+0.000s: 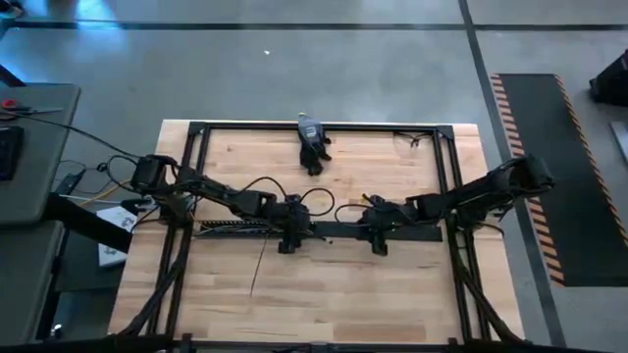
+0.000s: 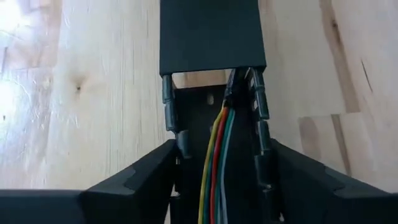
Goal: Ziptie cables
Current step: Close the black cable duct
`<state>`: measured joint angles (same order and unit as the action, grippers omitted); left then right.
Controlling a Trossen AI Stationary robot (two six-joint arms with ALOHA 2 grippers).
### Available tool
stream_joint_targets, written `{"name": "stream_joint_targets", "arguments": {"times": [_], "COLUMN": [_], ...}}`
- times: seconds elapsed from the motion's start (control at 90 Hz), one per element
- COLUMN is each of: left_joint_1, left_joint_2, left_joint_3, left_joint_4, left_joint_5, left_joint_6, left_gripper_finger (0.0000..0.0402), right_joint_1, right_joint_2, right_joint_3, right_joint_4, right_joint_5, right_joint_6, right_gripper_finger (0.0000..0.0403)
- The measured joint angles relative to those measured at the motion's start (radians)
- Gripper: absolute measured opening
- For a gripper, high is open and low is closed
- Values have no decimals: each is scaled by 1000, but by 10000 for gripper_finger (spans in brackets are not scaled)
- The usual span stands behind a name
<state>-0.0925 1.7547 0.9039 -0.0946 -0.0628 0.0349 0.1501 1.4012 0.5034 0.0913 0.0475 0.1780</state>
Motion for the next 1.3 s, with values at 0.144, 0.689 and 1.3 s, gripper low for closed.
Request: {"name": "stream_joint_targets", "arguments": {"times": [0.144, 0.689, 1.3], "left_joint_1": [0, 5, 7], "left_joint_2": [1, -11, -19], "left_joint_3": [-2, -2, -2], "left_joint_4": [17, 23, 38], "left_joint_5": [-1, -20, -4], "left_joint_6": [1, 8, -23], "left_gripper_finger": [190, 221, 287], "right_joint_1": [0, 0, 0], "right_joint_2": [0, 0, 0], "right_joint_3": [-1, 1, 1], "right_joint_4": [-5, -16, -28], "right_joint_5": [-3, 1, -12], "right_joint_6": [0, -23, -20], "right_gripper_finger": [208, 206, 206]}}
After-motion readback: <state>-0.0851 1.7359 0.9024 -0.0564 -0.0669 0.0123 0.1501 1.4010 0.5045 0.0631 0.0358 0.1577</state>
